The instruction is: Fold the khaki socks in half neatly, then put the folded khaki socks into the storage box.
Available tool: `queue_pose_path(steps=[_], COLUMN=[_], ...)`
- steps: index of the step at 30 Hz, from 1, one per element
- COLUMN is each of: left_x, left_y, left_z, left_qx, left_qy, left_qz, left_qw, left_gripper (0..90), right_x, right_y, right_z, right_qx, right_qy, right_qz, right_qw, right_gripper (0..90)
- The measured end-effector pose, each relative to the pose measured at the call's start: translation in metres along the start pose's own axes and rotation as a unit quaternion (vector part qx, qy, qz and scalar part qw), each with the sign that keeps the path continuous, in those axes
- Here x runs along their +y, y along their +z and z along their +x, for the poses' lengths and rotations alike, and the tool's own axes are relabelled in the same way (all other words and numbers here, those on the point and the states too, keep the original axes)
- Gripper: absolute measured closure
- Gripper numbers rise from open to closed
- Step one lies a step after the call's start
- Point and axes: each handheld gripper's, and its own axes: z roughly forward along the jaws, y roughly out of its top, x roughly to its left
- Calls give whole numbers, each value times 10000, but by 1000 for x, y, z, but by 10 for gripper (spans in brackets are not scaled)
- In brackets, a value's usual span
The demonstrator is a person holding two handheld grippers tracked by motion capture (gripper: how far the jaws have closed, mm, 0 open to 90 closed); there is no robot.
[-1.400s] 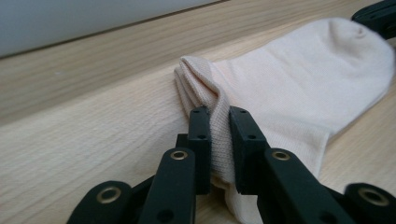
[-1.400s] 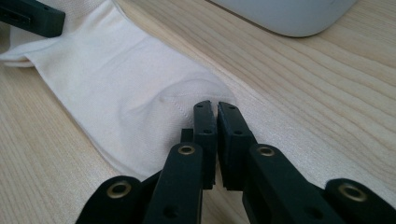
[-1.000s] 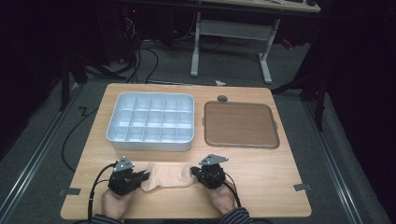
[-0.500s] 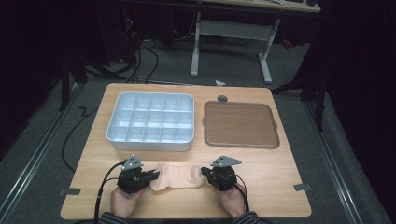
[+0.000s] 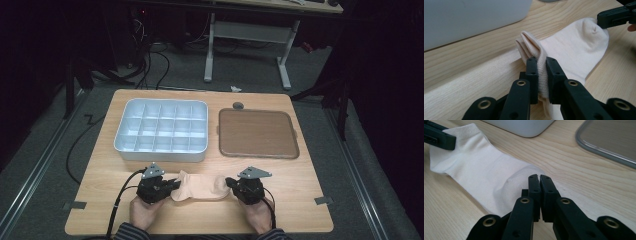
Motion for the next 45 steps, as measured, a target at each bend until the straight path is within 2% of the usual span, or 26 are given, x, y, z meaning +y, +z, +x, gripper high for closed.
queue_pose_path(steps=[11,15,19,22,26,31,35,37,40,45], left_x=[5,5,3,2,-1,-1,-1,-1,-1,1], left_y=[17,19,18,19,22,24,22,22,21,16], left_z=[-6,-7,-5,-5,-4,-2,-1,0,0,0], left_qx=[-18,104,182,242,254,280,397,391,401,346], left_qy=[135,205,142,172,93,77,81,74,61,-40], left_qz=[56,36,-45,16,111,242,236,227,199,83], left_qw=[9999,9997,9997,9996,9996,9993,9989,9990,9990,9994], left_gripper=[815,813,810,808,791,711,550,482,446,415], right_x=[-8,-10,-10,-10,-11,-15,-18,-19,-19,-18], right_y=[-6,-5,0,5,9,10,12,12,10,1], right_z=[-16,-19,-21,-21,-22,-23,-24,-23,-24,-24], right_qx=[-126,-107,2,2,20,74,108,90,54,-50], right_qy=[99,169,270,239,216,279,298,324,372,422], right_qz=[4,8,44,76,130,155,157,131,109,-159], right_qw=[9999,9998,9996,9997,9997,9995,9994,9993,9992,9990], right_gripper=[881,881,880,879,874,843,762,723,693,637])
